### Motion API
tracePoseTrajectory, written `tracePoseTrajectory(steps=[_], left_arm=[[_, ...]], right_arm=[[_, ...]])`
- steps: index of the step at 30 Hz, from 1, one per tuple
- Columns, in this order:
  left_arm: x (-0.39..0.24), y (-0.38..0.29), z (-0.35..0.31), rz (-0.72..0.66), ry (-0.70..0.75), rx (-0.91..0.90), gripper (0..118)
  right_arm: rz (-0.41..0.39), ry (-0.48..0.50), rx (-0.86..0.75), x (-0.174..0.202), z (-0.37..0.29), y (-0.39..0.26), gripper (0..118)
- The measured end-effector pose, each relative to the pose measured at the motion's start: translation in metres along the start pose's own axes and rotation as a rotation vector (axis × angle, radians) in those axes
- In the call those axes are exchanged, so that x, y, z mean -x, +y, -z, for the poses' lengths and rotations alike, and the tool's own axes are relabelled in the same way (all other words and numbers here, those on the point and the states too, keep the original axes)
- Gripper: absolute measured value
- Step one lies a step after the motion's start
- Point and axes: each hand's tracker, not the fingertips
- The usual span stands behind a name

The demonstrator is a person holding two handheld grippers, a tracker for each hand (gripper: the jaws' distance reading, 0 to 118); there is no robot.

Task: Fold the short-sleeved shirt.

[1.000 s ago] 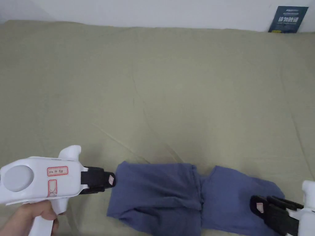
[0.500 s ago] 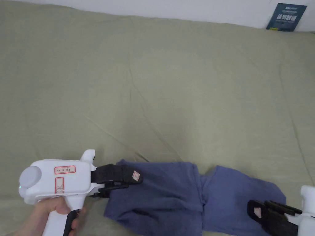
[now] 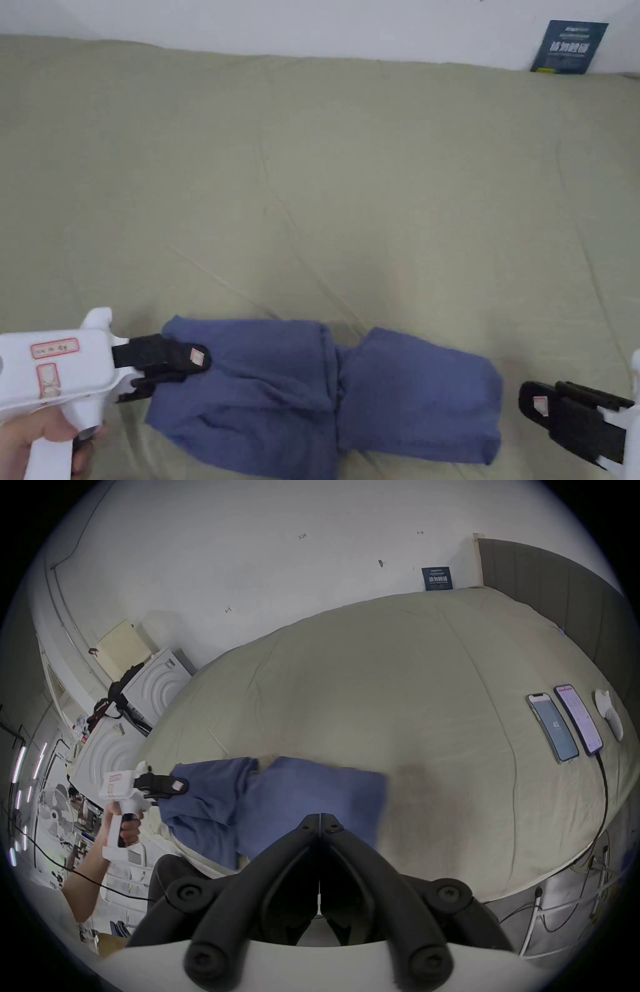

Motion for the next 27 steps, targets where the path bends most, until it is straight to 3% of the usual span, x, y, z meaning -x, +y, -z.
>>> tracePoseTrajectory(steps=[2,5,9,16,18,23,27], left_arm=[[-0.004,0.003,-0.041,0.038,0.065,-0.063,9],[-0.029,0.009,-0.087,0.12,0.282,-0.14,9],[-0.076,-0.001,-0.094,0.193,0.411,-0.137,9],[-0.155,-0.013,-0.04,0.383,0.555,-0.07,9],[-0.177,-0.021,-0.02,0.437,0.536,-0.05,9],[-0.225,-0.057,0.064,0.585,0.639,0.025,9],[-0.228,-0.075,0.143,0.682,0.706,0.077,12]], right_arm=[[-0.017,0.016,-0.004,-0.001,0.0,0.003,0],[-0.03,0.029,-0.012,-0.001,0.001,0.006,0],[-0.037,0.045,-0.017,-0.002,0.001,0.005,0],[-0.031,0.049,-0.014,-0.01,-0.01,-0.004,0],[-0.024,0.049,-0.016,-0.013,-0.015,-0.007,0],[-0.028,0.033,-0.033,-0.02,-0.024,-0.012,0],[0.0,0.038,-0.04,-0.03,-0.027,-0.016,0]])
